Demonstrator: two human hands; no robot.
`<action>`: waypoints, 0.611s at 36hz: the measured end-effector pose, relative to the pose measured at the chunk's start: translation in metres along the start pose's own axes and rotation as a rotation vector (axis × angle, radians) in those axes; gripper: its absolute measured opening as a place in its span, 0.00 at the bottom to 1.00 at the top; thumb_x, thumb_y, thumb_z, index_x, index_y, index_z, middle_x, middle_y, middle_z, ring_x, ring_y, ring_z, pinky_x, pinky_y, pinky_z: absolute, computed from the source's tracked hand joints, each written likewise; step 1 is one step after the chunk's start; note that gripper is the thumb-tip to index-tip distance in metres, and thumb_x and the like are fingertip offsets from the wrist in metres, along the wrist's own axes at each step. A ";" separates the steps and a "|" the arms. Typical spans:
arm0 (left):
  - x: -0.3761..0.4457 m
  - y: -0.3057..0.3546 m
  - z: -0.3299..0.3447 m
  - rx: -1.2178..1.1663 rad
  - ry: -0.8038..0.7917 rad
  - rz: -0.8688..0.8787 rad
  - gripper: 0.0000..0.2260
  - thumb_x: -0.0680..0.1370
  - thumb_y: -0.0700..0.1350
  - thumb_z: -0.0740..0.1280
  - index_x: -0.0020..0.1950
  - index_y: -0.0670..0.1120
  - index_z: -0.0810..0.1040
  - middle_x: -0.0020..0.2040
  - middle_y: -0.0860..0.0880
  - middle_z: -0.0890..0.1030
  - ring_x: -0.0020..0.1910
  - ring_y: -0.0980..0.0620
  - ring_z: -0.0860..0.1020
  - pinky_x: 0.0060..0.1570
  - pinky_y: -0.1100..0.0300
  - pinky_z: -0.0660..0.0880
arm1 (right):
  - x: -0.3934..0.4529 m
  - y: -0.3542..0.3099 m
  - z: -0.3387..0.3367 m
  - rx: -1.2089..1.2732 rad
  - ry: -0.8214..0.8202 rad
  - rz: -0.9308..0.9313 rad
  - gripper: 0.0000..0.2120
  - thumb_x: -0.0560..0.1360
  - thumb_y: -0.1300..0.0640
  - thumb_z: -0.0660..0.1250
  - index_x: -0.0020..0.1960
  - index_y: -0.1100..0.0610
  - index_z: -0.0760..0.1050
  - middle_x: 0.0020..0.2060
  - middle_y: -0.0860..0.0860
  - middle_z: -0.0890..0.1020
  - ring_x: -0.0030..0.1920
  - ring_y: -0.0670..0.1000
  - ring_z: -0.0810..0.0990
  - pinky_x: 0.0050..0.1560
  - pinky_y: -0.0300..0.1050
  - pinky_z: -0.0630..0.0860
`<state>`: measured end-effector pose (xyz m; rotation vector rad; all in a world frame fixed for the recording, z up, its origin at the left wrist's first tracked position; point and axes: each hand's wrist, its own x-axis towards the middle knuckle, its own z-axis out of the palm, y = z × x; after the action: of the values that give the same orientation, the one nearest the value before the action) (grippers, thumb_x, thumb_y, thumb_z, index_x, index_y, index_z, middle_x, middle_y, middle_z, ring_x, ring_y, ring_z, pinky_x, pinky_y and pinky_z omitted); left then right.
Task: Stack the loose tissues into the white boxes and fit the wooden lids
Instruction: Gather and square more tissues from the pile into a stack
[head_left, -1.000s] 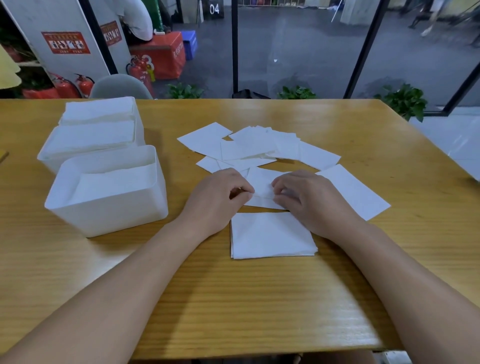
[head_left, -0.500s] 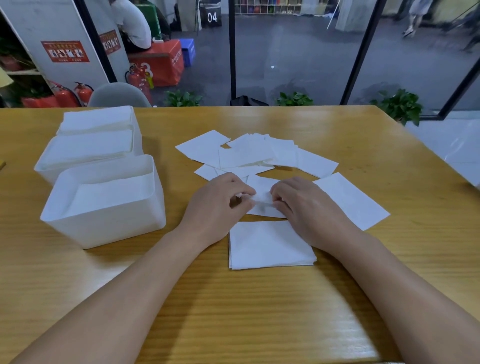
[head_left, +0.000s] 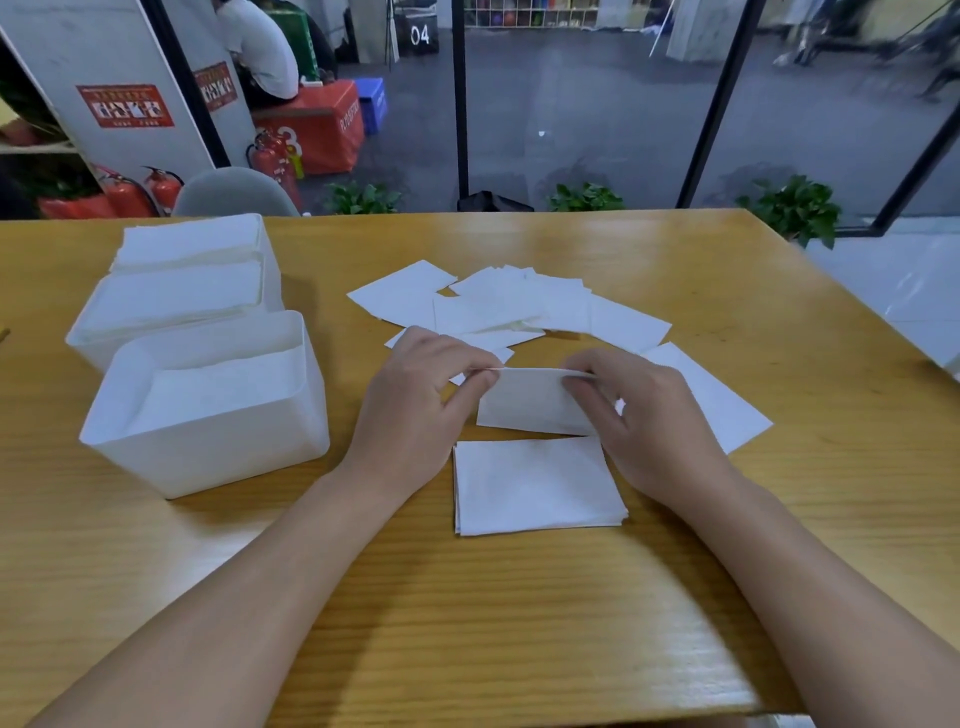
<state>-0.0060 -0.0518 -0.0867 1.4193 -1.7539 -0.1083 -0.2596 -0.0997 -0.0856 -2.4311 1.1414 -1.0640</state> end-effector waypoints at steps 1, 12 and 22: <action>0.000 0.000 -0.001 -0.016 0.000 -0.007 0.06 0.86 0.48 0.71 0.58 0.53 0.88 0.52 0.64 0.84 0.61 0.55 0.77 0.58 0.68 0.72 | -0.001 0.000 -0.001 0.056 0.003 0.024 0.06 0.87 0.56 0.67 0.57 0.51 0.84 0.42 0.36 0.81 0.43 0.45 0.77 0.44 0.39 0.72; -0.003 -0.009 -0.018 -0.368 -0.310 -0.166 0.06 0.85 0.54 0.70 0.55 0.54 0.85 0.40 0.57 0.82 0.33 0.55 0.72 0.37 0.61 0.71 | -0.005 0.005 -0.026 0.515 -0.108 0.252 0.10 0.86 0.54 0.70 0.65 0.45 0.83 0.31 0.48 0.68 0.31 0.50 0.67 0.32 0.40 0.67; -0.003 -0.011 -0.027 -0.335 -0.655 -0.287 0.06 0.84 0.50 0.69 0.59 0.57 0.82 0.32 0.51 0.69 0.32 0.50 0.67 0.37 0.55 0.65 | -0.006 0.014 -0.031 0.395 -0.433 0.371 0.12 0.81 0.54 0.74 0.61 0.41 0.81 0.29 0.47 0.76 0.30 0.51 0.70 0.30 0.40 0.66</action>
<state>0.0195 -0.0421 -0.0773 1.4617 -1.8935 -1.0730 -0.2925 -0.1023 -0.0739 -1.9142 1.0551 -0.5482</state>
